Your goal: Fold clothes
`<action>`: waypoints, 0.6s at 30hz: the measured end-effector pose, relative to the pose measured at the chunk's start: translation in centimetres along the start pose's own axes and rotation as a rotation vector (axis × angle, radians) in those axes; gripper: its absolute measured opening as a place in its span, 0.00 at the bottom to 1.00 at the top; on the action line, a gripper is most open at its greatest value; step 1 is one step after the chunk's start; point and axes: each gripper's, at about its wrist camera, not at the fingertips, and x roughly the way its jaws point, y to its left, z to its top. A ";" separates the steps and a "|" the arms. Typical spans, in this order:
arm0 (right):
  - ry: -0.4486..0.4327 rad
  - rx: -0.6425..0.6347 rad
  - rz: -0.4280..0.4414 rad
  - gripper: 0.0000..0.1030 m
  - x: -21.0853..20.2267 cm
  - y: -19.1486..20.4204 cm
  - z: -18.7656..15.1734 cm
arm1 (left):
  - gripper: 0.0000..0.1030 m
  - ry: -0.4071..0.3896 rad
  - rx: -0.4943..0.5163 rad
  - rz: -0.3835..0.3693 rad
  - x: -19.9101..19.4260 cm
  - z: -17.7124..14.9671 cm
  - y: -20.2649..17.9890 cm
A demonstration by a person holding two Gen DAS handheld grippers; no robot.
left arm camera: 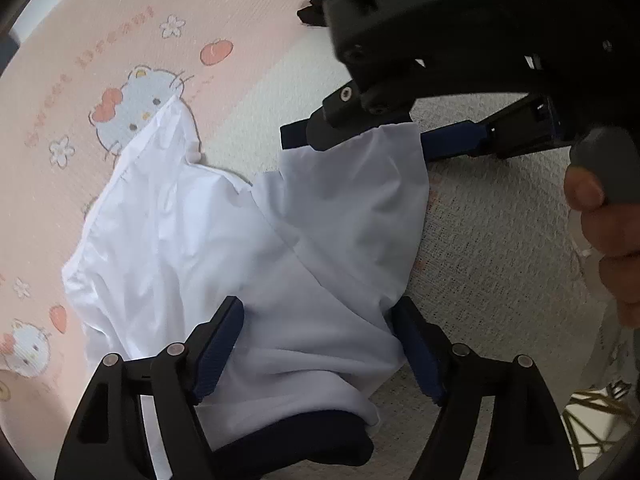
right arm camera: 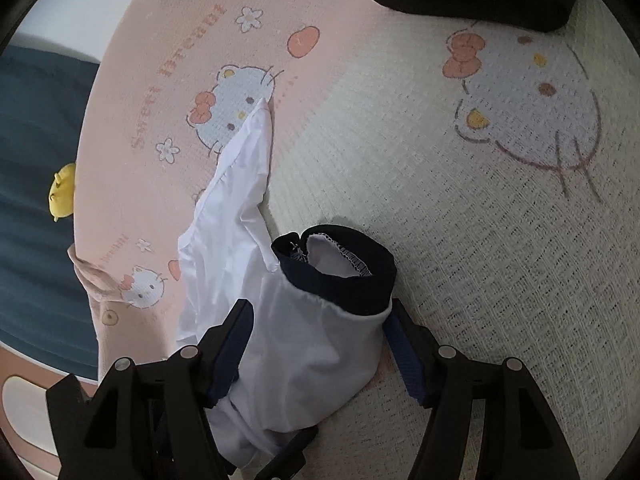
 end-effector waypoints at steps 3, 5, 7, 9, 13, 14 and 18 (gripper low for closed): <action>0.029 0.089 0.079 0.56 -0.2 -1.1 0.3 | 0.73 0.008 0.019 0.027 -0.2 0.2 -0.5; 0.058 0.134 0.133 0.22 0.0 -1.6 0.5 | 0.73 0.003 0.041 0.040 -0.5 0.3 -0.9; 0.052 0.133 0.115 0.06 0.0 -1.8 0.6 | 0.73 -0.010 0.048 0.038 -0.9 0.3 -1.1; 0.046 0.134 0.101 0.05 0.0 -1.9 0.6 | 0.73 -0.028 0.038 0.025 -1.4 0.5 -1.1; 0.016 0.163 0.167 0.05 -0.7 -1.9 0.8 | 0.73 -0.066 0.002 -0.007 -2.0 1.0 -0.5; 0.005 0.158 0.182 0.05 -1.0 -1.7 0.9 | 0.73 -0.074 -0.010 -0.018 -2.1 1.2 -0.3; -0.018 0.166 0.249 0.05 -2.0 -1.4 1.1 | 0.73 -0.054 -0.076 -0.085 -1.8 2.1 0.6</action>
